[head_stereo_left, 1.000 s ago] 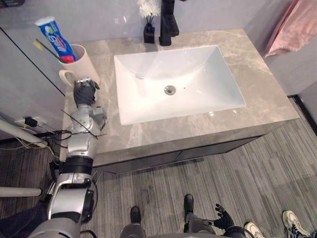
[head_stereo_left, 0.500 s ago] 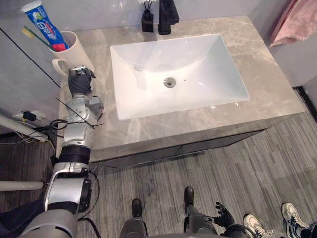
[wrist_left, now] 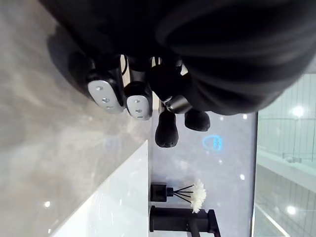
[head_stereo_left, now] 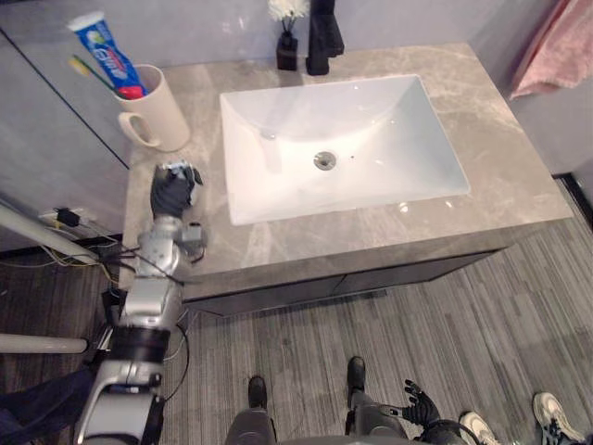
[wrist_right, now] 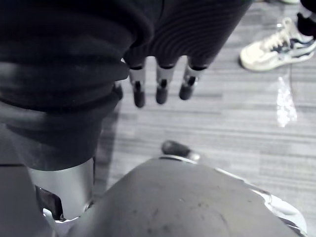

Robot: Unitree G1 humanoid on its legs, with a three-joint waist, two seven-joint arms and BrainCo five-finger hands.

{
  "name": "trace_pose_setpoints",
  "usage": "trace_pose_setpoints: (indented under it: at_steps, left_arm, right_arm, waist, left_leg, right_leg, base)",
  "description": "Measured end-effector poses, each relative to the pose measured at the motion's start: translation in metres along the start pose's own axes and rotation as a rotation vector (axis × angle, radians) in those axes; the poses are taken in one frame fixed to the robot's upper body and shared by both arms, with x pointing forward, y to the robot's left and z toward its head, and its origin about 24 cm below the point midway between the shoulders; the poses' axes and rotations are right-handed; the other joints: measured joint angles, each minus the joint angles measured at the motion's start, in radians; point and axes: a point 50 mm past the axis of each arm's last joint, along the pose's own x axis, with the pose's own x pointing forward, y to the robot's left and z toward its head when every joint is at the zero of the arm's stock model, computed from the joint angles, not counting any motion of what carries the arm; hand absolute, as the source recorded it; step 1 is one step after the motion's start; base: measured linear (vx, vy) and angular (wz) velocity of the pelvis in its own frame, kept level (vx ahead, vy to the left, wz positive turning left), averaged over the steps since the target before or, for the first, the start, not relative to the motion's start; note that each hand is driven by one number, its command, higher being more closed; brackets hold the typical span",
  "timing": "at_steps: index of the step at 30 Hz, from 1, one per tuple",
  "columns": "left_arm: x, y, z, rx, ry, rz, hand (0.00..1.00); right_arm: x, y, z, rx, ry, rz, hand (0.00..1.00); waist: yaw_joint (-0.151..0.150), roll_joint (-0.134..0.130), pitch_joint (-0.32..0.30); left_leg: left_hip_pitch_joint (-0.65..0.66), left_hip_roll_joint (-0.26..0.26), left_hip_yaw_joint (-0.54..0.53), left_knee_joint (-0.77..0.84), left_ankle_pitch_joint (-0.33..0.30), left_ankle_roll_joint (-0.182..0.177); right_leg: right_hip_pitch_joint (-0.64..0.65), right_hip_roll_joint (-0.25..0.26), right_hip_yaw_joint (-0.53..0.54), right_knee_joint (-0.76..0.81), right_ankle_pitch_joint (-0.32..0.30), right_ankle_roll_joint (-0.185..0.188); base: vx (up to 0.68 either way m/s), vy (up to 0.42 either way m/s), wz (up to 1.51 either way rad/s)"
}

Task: Organize washtable

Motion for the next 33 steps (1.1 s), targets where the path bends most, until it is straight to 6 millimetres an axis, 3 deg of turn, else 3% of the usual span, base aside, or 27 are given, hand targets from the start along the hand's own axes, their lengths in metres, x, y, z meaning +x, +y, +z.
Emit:
trace_pose_setpoints:
  at_steps: [2, 8, 15, 18, 20, 25, 27, 29, 33]
  left_arm:
    - [-0.019, -0.003, -0.012, -0.013, 0.035, -0.017, 1.0]
    - [-0.079, -0.007, -0.047, -0.035, 0.186, -0.014, 1.0]
    - [-0.122, -0.001, -0.041, 0.003, 0.198, 0.052, 1.0]
    - [-0.14, 0.01, -0.035, 0.012, 0.194, 0.15, 1.0]
    - [-0.153, 0.015, -0.037, 0.014, 0.218, 0.214, 1.0]
    - [-0.172, 0.025, -0.048, 0.01, 0.292, 0.313, 1.0]
    - [-0.185, 0.026, -0.07, 0.014, 0.4, 0.329, 1.0]
    - [-0.195, 0.026, -0.091, 0.016, 0.5, 0.337, 1.0]
    - [-0.234, 0.022, -0.148, -0.003, 0.815, 0.347, 1.0]
  right_arm:
    - [0.0, -0.001, -0.005, -0.006, 0.02, 0.004, 0.0]
    - [-0.003, -0.002, -0.02, -0.018, 0.089, 0.021, 0.0]
    - [-0.01, 0.001, -0.037, -0.042, 0.141, 0.029, 0.0]
    - [-0.013, 0.004, -0.042, -0.018, 0.156, 0.027, 0.0]
    - [-0.015, 0.004, -0.046, 0.008, 0.167, 0.019, 0.0]
    - [-0.018, 0.011, -0.05, 0.032, 0.181, 0.028, 0.0]
    - [-0.019, 0.013, -0.051, 0.033, 0.186, 0.032, 0.0]
    - [-0.019, 0.014, -0.051, 0.036, 0.184, 0.033, 0.0]
    - [-0.017, 0.016, -0.045, 0.043, 0.16, 0.035, 0.0]
  waist:
    - [0.017, 0.013, -0.011]
    - [0.025, 0.042, -0.087]
    - [0.077, 0.04, -0.145]
    - [0.077, 0.035, -0.156]
    - [0.096, 0.033, -0.157]
    - [0.105, 0.009, -0.172]
    - [0.123, 0.001, -0.178]
    - [0.125, -0.002, -0.18]
    - [0.122, -0.008, -0.184]
  left_leg:
    - [0.017, 0.0, -0.008, -0.001, 0.0, 0.0]
    - [0.051, 0.001, -0.062, -0.001, 0.001, -0.001]
    - [0.073, 0.003, -0.1, -0.009, 0.005, -0.006]
    - [0.07, 0.002, -0.125, -0.008, 0.003, -0.003]
    - [0.071, 0.001, -0.147, -0.004, 0.003, -0.003]
    - [0.064, -0.011, -0.185, 0.004, 0.011, 0.003]
    - [0.062, -0.024, -0.195, 0.006, 0.016, 0.006]
    - [0.062, -0.034, -0.205, 0.005, 0.024, 0.01]
    - [0.065, -0.049, -0.224, 0.005, 0.027, 0.013]
  right_leg:
    - [0.022, 0.0, -0.008, 0.0, -0.003, -0.004]
    - [0.092, -0.002, -0.066, 0.0, -0.022, 0.004]
    - [0.146, -0.002, -0.118, 0.001, -0.044, 0.013]
    - [0.176, -0.006, -0.162, 0.002, -0.056, 0.016]
    - [0.175, -0.014, -0.187, 0.05, -0.082, 0.024]
    - [0.177, -0.041, -0.249, 0.139, -0.143, 0.036]
    - [0.178, -0.058, -0.262, 0.156, -0.154, 0.043]
    - [0.183, -0.068, -0.276, 0.157, -0.156, 0.046]
    - [0.193, -0.086, -0.299, 0.177, -0.175, 0.051]
  base:
    - [-0.02, -0.01, 0.11]
    - [-0.01, -0.013, 0.25]
    - [-0.02, -0.017, 0.23]
    - [-0.02, -0.013, 0.39]
    - [0.01, 0.0, 0.32]
    - [0.03, 0.008, 0.44]
    - [0.04, 0.034, 0.22]
    - [0.03, 0.023, 0.21]
    - [0.01, 0.018, 0.18]
